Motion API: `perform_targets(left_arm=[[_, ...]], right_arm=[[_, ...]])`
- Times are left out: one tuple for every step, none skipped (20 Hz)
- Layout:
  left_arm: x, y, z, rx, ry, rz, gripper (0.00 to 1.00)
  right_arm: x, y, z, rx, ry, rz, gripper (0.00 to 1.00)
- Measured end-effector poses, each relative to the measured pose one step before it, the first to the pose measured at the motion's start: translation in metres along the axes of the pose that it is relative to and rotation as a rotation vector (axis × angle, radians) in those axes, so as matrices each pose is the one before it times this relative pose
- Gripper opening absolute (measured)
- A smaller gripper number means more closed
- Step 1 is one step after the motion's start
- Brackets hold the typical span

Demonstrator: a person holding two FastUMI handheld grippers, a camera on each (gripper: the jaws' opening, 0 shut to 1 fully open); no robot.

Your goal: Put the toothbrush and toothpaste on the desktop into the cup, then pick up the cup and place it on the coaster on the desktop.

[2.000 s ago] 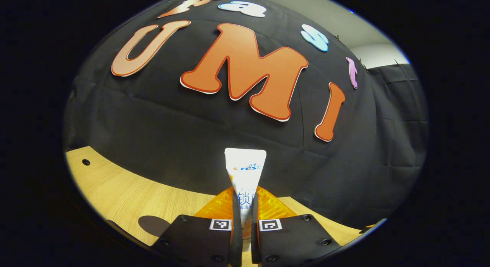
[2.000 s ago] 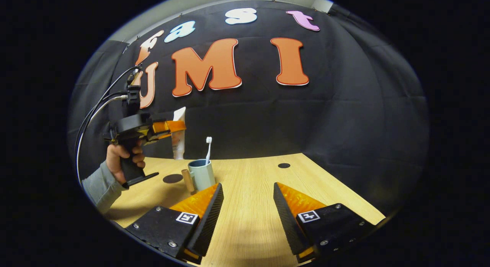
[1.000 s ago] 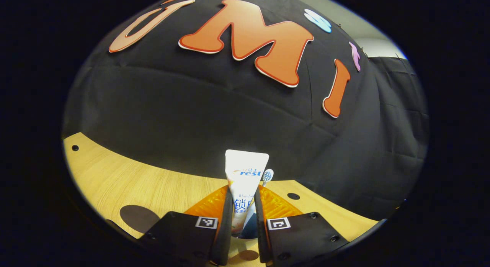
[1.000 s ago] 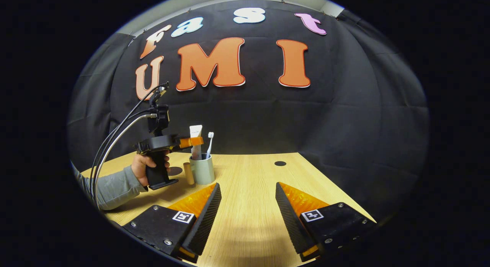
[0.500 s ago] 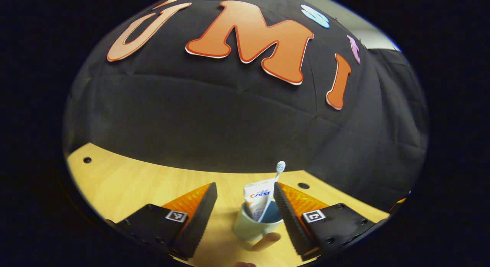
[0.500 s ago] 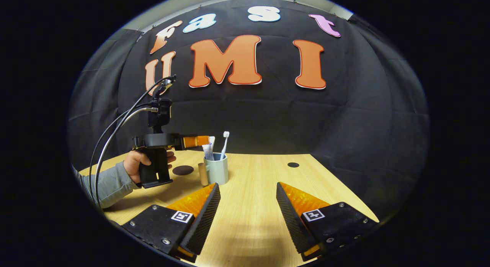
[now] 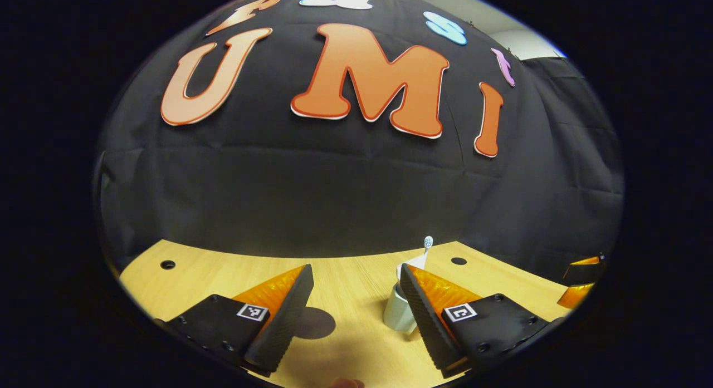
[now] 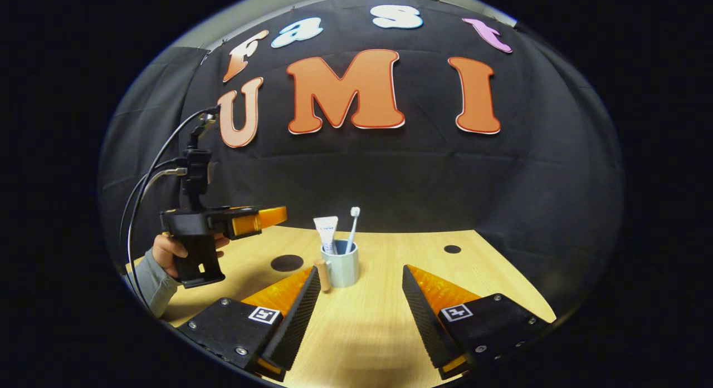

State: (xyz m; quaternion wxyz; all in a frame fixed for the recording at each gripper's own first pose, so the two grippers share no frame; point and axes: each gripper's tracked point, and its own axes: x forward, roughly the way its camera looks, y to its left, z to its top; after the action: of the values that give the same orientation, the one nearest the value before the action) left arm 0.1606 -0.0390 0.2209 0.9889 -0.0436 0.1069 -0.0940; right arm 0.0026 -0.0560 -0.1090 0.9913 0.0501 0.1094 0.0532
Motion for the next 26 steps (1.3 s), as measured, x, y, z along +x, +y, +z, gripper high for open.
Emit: perform_targets(left_arm=[[-0.00762,0.00642,0.00508,0.01416,-0.01072,0.01200,0.99],[-0.00894,0.00608,0.00431,0.01455,-0.00871,0.01207,0.99],[-0.00761,0.00700,0.00307,0.02029,-0.00119,0.01293,0.99],[-0.00756,0.00554,0.00143,0.00975,-0.00322,0.00976,0.99],[-0.00648,0.00472,0.00241,0.00322,-0.00254,0.00295,0.99],[-0.00717,0.00337,0.00212,-0.00462,-0.00601,-0.00067,0.99],[-0.00837,0.00399,0.00280,-0.00419,-0.00921,0.00092,0.99],[-0.00712,0.00478,0.00198,-0.00089,-0.01158,0.00544,0.99],[-0.00556,0.00412,0.00321,0.00041,-0.01522,0.00838,0.99],[-0.00704,0.00424,0.00334,-0.00149,-0.01215,0.00478,0.99],[-0.00442,0.00205,0.00181,-0.00307,-0.01373,-0.00062,0.99],[-0.00511,0.00437,0.00187,-0.00142,-0.00932,0.00285,0.99],[-0.00369,0.00433,-0.00078,0.00184,0.00001,0.00769,0.99],[-0.00389,0.00547,-0.00038,0.00179,0.00218,0.01107,0.98],[-0.00451,0.00437,-0.00053,0.00292,-0.00001,0.00465,0.98],[-0.00637,0.00514,0.00265,0.00464,-0.00330,0.00595,0.98],[-0.00490,0.00436,0.00147,0.00645,-0.00550,0.00195,0.99],[-0.00404,0.00379,-0.00025,0.01188,-0.00331,0.00326,0.99],[-0.00428,0.00425,-0.00046,0.01214,-0.00180,0.00845,0.99],[-0.00369,0.00394,0.00092,0.00694,-0.00187,0.00582,0.99],[-0.00362,0.00256,0.00081,-0.00090,-0.00162,0.00271,0.99],[-0.00250,0.00081,-0.00187,-0.00454,-0.00140,-0.00186,0.99],[-0.00463,0.00125,-0.00020,-0.00460,0.00117,-0.00055,0.99],[-0.00026,0.00108,-0.00141,-0.00364,0.00119,0.00060,0.99],[-0.00251,0.00055,-0.00004,-0.00161,0.00151,0.00029,0.99],[-0.00065,0.00123,-0.00137,-0.00251,0.00124,0.00115,0.99]], right_arm=[[0.00516,0.00024,0.00339,-0.00066,0.00761,-0.00632,0.89],[0.00402,0.00009,0.00359,0.00302,0.00899,-0.00731,0.89],[0.00433,0.00139,0.00475,0.01063,0.01064,-0.00465,0.89],[0.00245,0.00335,0.00382,0.01520,0.00778,0.00658,0.89],[0.00426,0.00505,0.00464,0.01634,0.00920,0.00923,0.89],[0.00456,0.00453,0.00240,0.00888,0.01400,0.01137,0.89],[0.00501,0.00503,0.00201,-0.00080,0.01929,0.00761,0.89],[0.00445,0.00341,0.00279,-0.01016,0.01711,0.00258,0.89],[0.00498,0.00388,0.00240,-0.01639,0.01695,-0.00132,0.89],[0.00565,0.00453,0.00327,-0.00904,0.01555,0.00052,0.89],[0.00597,0.00699,0.00258,0.01090,0.01778,0.01177,0.89],[0.00677,0.00844,-0.00033,0.02006,0.02977,0.01828,0.89],[0.00777,0.00760,-0.00125,0.01960,0.03356,0.01396,0.89],[0.00818,0.00339,-0.00169,0.01604,0.03068,0.00203,0.89],[0.00915,0.00118,-0.00103,0.00965,0.03382,-0.00573,0.89],[0.00671,-0.00153,-0.00012,0.00734,0.03175,-0.01588,0.89],[0.00821,-0.00183,-0.00074,-0.00033,0.03376,-0.01210,0.89],[0.00845,-0.00125,0.00023,0.00195,0.03358,-0.01411,0.88],[0.00591,-0.00046,-0.00139,0.00232,0.03122,-0.00811,0.88],[0.00822,0.00082,-0.00044,0.00760,0.03313,-0.00741,0.88],[0.00796,0.00174,-0.00160,0.00940,0.03519,0.00019,0.88],[0.00614,0.00064,-0.00308,0.00625,0.03751,-0.00298,0.87],[0.00676,0.00125,-0.00152,0.00174,0.03029,-0.00642,0.87],[0.00761,0.00096,-0.00382,-0.00105,0.03125,-0.00778,0.87],[0.00818,0.00081,-0.00356,0.00199,0.03378,-0.00548,0.87],[0.00753,0.00233,-0.00449,0.00213,0.03602,0.00255,0.87]])
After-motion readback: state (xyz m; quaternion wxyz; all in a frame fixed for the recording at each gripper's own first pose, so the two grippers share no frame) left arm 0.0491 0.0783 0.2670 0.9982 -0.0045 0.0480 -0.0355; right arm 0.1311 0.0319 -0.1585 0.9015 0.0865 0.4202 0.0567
